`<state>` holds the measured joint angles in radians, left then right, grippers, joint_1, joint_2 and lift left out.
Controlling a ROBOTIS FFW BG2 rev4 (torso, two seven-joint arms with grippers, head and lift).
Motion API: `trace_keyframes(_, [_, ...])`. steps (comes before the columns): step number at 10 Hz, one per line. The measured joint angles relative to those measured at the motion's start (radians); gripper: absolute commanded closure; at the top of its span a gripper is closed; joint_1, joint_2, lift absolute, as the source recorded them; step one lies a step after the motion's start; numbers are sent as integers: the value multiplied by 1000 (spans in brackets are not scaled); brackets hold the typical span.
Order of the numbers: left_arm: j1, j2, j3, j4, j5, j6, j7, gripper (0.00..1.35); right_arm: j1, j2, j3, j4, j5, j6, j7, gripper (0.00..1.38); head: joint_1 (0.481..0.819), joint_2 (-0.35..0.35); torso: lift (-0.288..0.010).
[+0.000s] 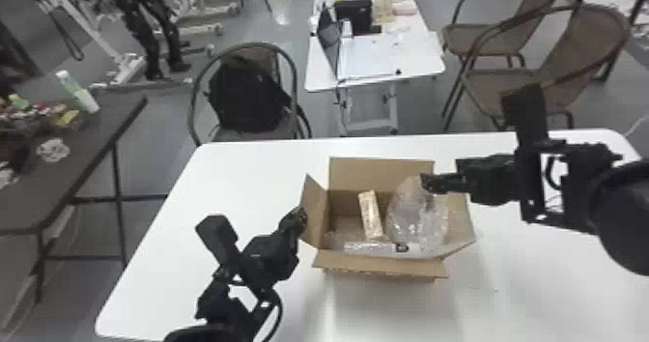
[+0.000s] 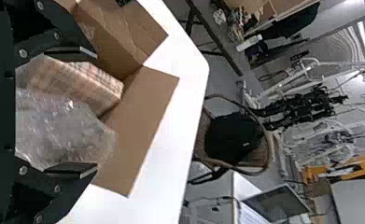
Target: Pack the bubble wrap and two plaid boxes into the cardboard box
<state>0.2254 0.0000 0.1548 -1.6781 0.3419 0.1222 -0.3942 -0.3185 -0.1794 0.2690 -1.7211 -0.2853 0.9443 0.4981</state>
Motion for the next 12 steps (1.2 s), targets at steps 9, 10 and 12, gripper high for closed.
trace_keyframes(9, [5, 0, 3, -2, 5, -8, 0, 1220, 546, 79, -260, -319, 246, -553, -435, 194, 695, 13, -39])
trace_keyframes(10, [7, 0, 3, -2, 5, -9, 0, 1220, 600, 87, -260, -323, 250, -625, -507, 193, 695, -3, -39])
trace_keyframes(12, [12, 0, 7, -2, 8, -13, 0, 1220, 692, 100, -269, -294, 259, -764, -623, 193, 695, -29, -39])
